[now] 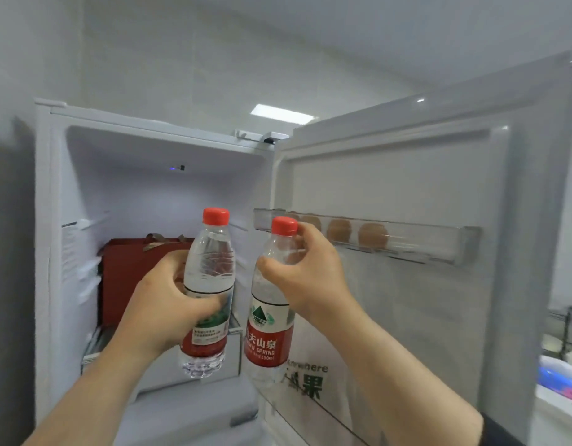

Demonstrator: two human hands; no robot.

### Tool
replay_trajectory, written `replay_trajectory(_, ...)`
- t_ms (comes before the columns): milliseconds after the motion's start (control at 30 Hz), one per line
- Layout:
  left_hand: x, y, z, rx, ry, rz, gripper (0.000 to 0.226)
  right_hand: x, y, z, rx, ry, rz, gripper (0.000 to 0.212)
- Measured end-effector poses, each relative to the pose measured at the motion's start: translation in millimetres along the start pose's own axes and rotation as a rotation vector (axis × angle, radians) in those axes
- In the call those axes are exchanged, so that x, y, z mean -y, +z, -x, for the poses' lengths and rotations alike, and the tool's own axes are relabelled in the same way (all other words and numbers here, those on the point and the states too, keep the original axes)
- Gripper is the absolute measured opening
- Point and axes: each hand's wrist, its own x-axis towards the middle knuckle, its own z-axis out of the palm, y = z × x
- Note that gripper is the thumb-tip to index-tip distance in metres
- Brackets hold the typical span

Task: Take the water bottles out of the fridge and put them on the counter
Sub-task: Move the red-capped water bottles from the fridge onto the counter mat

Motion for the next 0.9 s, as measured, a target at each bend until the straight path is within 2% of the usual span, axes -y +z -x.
replay_trajectory(300, -114.8, 31.6, 37.7, 0.318, 0.170, 0.276, 0.068, 87.6, -116.0, 57.6, -0.160, 0.036, 0.144, 0.035)
replay_trajectory(400, -140.0, 54.9, 42.5, 0.439, 0.244, 0.402, 0.062, 118.1, -159.0, 81.2, -0.236, 0.079, 0.272, 0.048)
replay_trajectory(433, -147.2, 64.5, 44.4, 0.466, 0.252, 0.440, 0.063, 128.1, -173.7, 89.9, -0.261, 0.095, 0.312, 0.050)
replay_trajectory(533, -173.5, 99.8, 57.4, 0.511, 0.260, 0.535, 0.064, 157.6, -220.8, 122.9, -0.359, 0.125, 0.407, 0.037)
replay_trajectory(633, -207.0, 136.0, 82.7, 0.575, 0.240, 0.622, 0.064, 183.4, -260.5, 163.3, -0.443, 0.162, 0.533, 0.033)
replay_trajectory(833, -287.9, 211.2, 158.8, 0.852, 0.240, 0.822, 0.052, 229.1, -330.7, 246.8, -0.641, 0.269, 0.724, 0.049)
replay_trajectory(900, -318.2, 239.3, 189.7, 0.924, 0.254, 0.859, 0.052, 246.5, -358.0, 277.1, -0.689, 0.295, 0.770, 0.045)
